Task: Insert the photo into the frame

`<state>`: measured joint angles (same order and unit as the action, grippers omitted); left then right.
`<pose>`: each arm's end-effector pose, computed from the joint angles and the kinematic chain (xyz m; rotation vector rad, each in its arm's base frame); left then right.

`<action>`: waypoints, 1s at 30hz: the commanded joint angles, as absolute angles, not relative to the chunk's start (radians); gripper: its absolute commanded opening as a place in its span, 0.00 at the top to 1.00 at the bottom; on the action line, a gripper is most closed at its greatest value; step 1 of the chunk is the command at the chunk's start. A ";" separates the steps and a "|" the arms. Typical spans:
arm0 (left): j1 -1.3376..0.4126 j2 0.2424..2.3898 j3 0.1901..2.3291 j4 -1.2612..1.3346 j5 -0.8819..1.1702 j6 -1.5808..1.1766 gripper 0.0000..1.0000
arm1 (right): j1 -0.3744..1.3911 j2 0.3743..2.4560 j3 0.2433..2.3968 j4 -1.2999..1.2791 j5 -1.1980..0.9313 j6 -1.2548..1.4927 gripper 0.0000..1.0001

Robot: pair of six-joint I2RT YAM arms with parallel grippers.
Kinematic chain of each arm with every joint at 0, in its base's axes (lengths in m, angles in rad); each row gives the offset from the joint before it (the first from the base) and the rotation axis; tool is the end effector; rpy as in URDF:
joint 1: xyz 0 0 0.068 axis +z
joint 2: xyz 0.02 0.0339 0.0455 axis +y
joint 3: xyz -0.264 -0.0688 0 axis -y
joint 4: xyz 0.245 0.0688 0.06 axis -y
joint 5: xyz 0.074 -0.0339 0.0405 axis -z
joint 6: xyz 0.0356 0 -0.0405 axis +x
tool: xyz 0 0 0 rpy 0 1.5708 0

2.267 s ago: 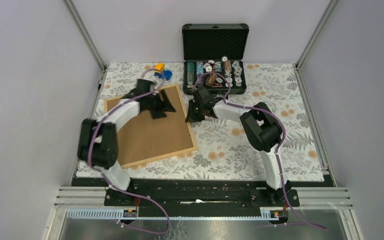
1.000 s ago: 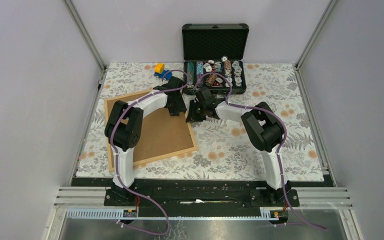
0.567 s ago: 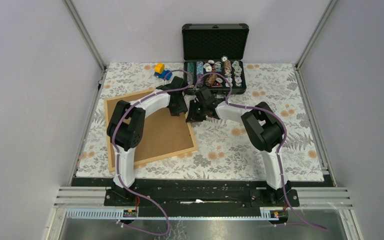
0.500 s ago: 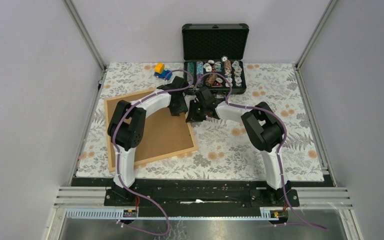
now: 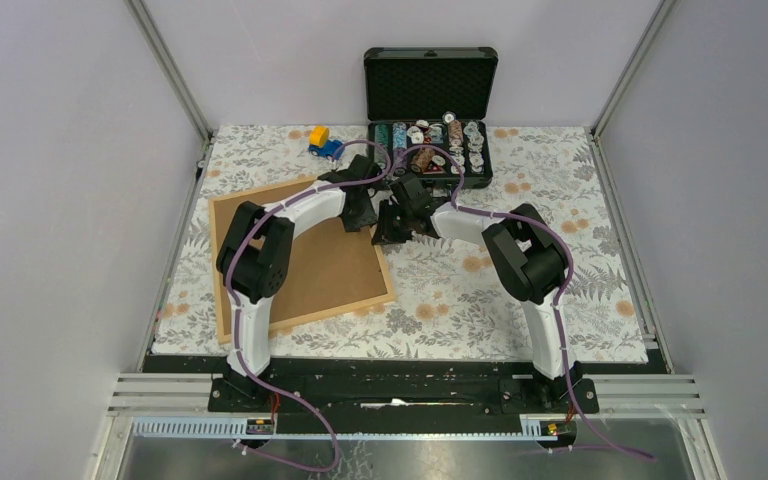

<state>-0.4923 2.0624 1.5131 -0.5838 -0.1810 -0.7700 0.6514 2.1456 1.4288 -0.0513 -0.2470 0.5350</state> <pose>0.3829 -0.1981 0.1708 -0.4244 2.6461 -0.1553 0.3651 0.2893 0.1440 -0.2743 2.4652 0.8426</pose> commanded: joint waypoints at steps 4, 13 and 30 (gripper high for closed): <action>-0.486 2.081 1.411 -0.686 -0.260 -0.785 0.63 | 0.650 2.209 1.389 -0.166 -0.254 0.512 1.00; -0.456 2.060 1.355 -0.637 -0.214 -0.783 0.61 | 0.650 2.212 1.390 -0.166 -0.255 0.515 1.00; -0.459 2.050 1.324 -0.640 -0.209 -0.762 0.61 | 0.647 2.215 1.393 -0.166 -0.262 0.515 1.00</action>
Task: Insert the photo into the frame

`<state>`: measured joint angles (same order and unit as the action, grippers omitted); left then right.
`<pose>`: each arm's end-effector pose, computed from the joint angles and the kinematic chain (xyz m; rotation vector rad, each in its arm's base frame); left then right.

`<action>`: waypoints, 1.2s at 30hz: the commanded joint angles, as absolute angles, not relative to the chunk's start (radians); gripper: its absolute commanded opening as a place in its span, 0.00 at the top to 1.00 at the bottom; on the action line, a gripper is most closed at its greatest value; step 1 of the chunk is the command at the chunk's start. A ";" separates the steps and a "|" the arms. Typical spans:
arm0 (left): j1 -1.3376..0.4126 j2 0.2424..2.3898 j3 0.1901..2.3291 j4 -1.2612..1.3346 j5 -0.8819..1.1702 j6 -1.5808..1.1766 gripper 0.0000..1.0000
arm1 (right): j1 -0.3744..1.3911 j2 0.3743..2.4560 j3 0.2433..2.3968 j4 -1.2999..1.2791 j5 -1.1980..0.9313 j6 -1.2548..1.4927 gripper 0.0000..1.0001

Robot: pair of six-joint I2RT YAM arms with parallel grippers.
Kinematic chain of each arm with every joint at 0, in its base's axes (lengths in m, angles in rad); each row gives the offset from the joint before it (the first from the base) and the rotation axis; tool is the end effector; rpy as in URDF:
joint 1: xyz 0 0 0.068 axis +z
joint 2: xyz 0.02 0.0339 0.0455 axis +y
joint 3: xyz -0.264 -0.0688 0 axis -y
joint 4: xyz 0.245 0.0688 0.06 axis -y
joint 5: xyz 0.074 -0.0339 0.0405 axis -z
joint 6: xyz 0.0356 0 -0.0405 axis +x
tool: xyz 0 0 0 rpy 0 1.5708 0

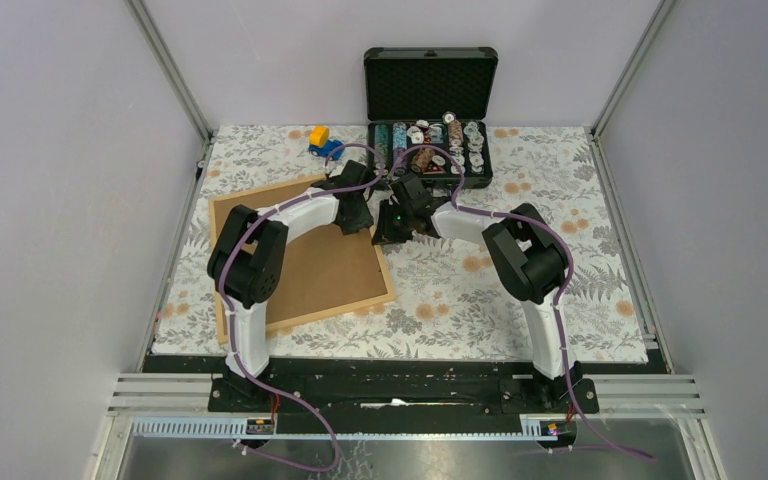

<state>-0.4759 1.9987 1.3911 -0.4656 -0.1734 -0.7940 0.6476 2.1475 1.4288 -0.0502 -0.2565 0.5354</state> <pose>0.3735 -0.1856 0.1672 -0.4744 2.5902 -0.2125 0.3660 0.2882 0.1433 -0.2743 2.4674 0.8513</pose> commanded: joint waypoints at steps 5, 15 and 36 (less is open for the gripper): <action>-0.465 2.070 1.346 -0.647 -0.210 -0.752 0.61 | 0.648 2.215 1.393 -0.166 -0.262 0.514 1.00; -0.485 2.089 1.373 -0.690 -0.245 -0.766 0.60 | 0.648 2.215 1.393 -0.167 -0.265 0.514 1.00; -0.494 2.208 1.500 -0.792 -0.300 -0.769 0.53 | 0.647 2.212 1.393 -0.166 -0.274 0.513 1.00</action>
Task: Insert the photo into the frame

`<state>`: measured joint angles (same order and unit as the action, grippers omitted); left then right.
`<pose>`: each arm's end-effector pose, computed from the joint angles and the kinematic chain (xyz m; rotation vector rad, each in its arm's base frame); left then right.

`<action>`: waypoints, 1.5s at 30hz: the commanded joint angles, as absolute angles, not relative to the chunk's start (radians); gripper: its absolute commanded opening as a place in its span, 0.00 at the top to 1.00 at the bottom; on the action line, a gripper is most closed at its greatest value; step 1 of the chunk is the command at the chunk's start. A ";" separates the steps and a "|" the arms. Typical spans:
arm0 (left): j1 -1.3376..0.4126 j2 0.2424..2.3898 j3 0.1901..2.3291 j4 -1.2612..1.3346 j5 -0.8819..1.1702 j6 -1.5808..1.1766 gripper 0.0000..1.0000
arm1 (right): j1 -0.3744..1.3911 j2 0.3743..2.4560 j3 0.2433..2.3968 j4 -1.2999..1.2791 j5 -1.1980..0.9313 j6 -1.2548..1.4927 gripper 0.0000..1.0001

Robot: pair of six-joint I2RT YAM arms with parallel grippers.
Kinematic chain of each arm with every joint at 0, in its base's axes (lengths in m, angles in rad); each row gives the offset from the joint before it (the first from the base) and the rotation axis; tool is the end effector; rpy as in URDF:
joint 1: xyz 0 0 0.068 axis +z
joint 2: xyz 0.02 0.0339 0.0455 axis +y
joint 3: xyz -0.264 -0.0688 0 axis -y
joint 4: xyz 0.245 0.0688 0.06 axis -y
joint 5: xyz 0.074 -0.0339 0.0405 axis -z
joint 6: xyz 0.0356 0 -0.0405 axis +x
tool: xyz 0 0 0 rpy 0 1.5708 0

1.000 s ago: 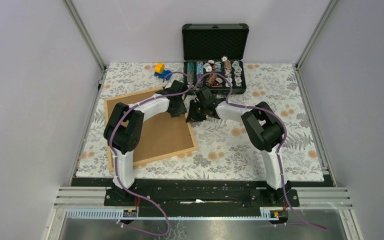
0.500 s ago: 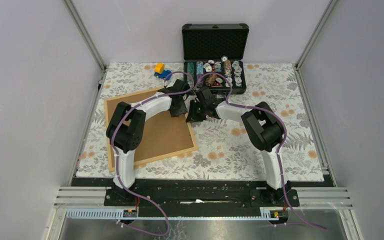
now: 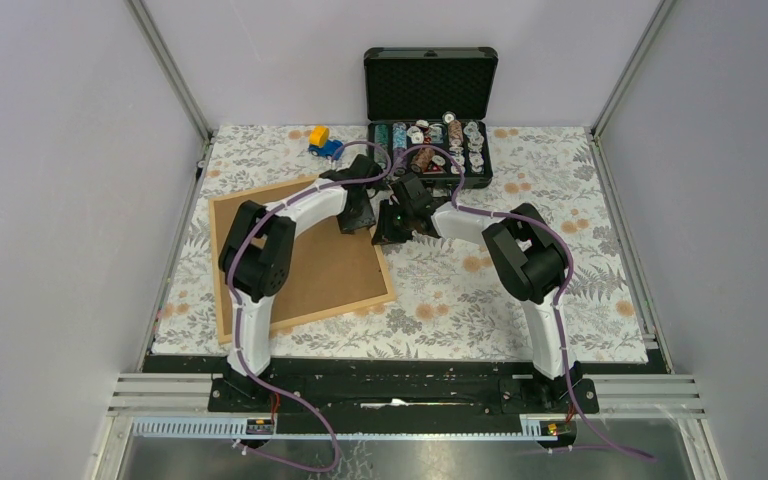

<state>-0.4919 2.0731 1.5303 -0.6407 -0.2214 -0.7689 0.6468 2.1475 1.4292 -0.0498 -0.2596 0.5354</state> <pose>0.3818 -0.1957 0.1690 -0.4310 2.6657 -0.0697 0.3663 0.2880 0.1434 -0.2751 2.4670 0.8548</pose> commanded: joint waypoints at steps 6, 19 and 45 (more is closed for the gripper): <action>-0.494 2.250 1.554 -0.852 -0.352 -0.771 0.53 | 0.647 2.213 1.393 -0.167 -0.272 0.513 1.00; -0.436 1.984 1.231 -0.492 -0.170 -0.732 0.53 | 0.647 2.221 1.396 -0.166 -0.278 0.514 1.00; -0.463 2.080 1.359 -0.521 -0.139 -0.740 0.30 | 0.647 2.230 1.402 -0.166 -0.290 0.512 1.00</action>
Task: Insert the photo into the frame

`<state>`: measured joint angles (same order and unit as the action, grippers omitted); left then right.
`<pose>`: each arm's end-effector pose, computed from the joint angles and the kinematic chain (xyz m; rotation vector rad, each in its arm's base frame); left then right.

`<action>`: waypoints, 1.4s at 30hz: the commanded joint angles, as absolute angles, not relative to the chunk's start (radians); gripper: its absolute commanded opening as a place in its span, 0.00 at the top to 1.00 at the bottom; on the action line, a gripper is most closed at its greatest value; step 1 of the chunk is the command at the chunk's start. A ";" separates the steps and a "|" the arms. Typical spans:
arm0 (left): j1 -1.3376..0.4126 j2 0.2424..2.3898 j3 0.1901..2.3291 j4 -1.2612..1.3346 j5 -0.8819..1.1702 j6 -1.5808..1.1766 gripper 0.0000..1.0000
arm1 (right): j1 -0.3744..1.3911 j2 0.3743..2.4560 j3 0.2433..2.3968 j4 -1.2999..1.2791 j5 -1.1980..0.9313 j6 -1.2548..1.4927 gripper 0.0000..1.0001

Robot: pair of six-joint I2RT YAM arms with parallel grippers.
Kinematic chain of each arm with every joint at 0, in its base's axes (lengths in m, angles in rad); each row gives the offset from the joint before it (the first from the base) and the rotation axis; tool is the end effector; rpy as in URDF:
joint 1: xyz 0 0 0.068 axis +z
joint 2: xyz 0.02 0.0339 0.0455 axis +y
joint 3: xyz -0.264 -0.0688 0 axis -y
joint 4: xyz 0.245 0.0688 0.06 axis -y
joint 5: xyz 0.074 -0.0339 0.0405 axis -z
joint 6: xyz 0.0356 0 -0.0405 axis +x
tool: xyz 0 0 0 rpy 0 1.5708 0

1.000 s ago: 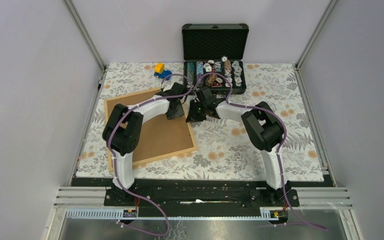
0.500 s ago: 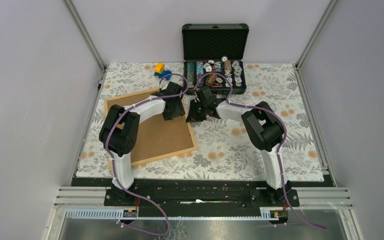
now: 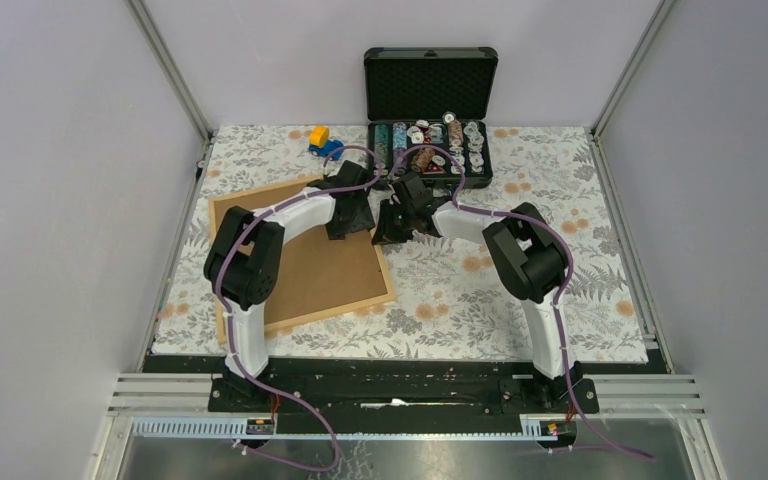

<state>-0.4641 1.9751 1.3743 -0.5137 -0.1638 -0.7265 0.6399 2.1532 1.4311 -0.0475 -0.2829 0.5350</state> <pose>0.3674 -0.1774 0.1693 -0.3996 2.6395 -0.1661 0.3682 0.2865 0.1418 -0.2797 2.4716 0.8771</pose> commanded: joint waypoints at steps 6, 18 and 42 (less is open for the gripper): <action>-0.463 2.112 1.396 -0.563 -0.147 -0.749 0.31 | 0.647 2.231 1.403 -0.167 -0.290 0.512 1.00; -0.451 2.126 1.416 -0.570 -0.145 -0.758 0.27 | 0.648 2.234 1.405 -0.166 -0.295 0.511 1.00; -0.423 2.101 1.388 -0.540 -0.143 -0.795 0.27 | 0.647 2.239 1.407 -0.166 -0.308 0.509 1.00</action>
<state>-0.4519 2.0129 1.4376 -0.5838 -0.1570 -0.7765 0.6346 2.1582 1.4361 -0.0505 -0.3016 0.5316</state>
